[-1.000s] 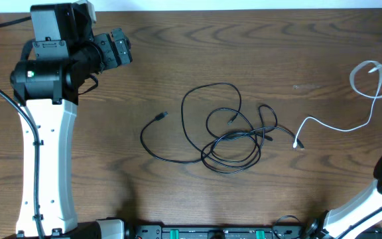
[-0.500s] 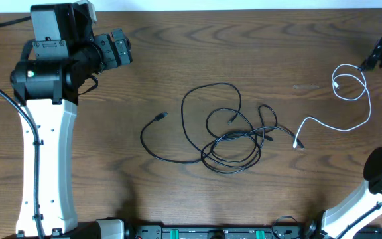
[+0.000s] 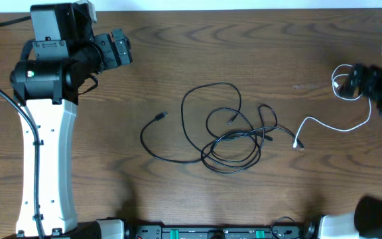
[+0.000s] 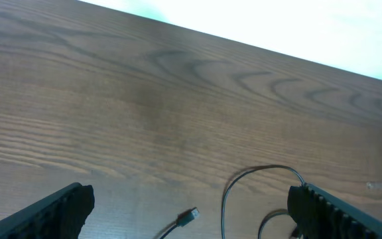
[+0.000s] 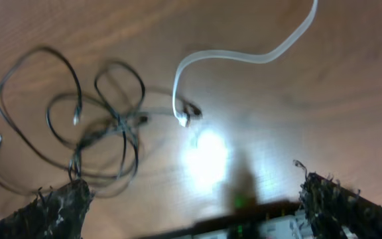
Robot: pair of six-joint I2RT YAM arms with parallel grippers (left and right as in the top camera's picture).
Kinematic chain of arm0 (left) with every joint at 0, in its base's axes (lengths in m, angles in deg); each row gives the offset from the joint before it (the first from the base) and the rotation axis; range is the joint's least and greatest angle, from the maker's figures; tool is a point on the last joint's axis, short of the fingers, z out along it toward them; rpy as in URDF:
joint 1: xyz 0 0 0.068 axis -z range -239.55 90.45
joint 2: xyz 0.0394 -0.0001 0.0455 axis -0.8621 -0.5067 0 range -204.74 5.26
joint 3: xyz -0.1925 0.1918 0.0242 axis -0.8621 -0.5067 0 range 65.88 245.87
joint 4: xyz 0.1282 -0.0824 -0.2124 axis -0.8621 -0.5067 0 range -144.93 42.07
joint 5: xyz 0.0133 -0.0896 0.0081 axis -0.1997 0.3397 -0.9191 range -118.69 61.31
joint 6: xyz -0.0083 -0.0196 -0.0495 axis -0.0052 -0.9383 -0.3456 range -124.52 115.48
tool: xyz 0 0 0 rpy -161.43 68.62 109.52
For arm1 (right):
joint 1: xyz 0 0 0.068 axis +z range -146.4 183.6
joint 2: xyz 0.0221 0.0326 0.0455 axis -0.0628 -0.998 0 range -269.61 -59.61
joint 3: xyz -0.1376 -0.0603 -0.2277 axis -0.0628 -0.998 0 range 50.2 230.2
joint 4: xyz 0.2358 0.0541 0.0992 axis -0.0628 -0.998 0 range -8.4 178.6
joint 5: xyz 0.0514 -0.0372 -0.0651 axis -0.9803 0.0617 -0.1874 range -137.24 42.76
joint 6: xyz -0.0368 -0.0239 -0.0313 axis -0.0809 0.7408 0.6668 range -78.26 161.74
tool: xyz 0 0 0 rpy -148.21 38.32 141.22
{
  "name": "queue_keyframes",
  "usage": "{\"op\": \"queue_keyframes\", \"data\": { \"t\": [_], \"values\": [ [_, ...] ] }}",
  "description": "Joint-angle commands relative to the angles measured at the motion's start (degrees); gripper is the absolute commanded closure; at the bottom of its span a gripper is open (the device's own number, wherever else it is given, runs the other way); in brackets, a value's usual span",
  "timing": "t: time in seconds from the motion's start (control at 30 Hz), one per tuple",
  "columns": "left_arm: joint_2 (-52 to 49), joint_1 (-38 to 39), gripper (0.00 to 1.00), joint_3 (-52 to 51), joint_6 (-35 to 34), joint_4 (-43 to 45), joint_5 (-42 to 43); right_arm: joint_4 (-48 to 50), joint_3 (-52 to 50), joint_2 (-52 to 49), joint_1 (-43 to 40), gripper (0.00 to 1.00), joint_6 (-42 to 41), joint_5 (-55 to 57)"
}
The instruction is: Untangle cables
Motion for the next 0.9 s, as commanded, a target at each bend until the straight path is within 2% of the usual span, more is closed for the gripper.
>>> {"op": "queue_keyframes", "data": {
  "t": [0.0, 0.23, 0.5, 0.63, 0.87],
  "values": [
    [0.0, -0.3, 0.02, 0.0, 1.2, -0.1, -0.4, 3.0, -10.2, 2.7, 0.0, 0.01, -2.0, -0.6],
    [0.0, -0.3, 0.02, 0.0, 1.2, -0.1, -0.4, 15.1, -28.4, 3.4, 3.2, 0.02, -4.2, -4.3],
    [0.0, -0.3, 0.02, 0.0, 1.2, -0.2, -0.4, 36.6, -43.9, 3.3, 4.8, 0.06, -8.0, -4.3],
    [0.0, -0.3, 0.02, 0.0, 1.2, -0.2, -0.4, 43.5, -48.3, 3.3, 4.8, 0.09, -11.0, -4.3],
    [0.0, -0.3, 0.02, 0.0, 1.2, -0.2, -0.4, 46.6, -50.8, 3.2, 4.8, 0.14, -12.6, -2.5]
  ]
}}
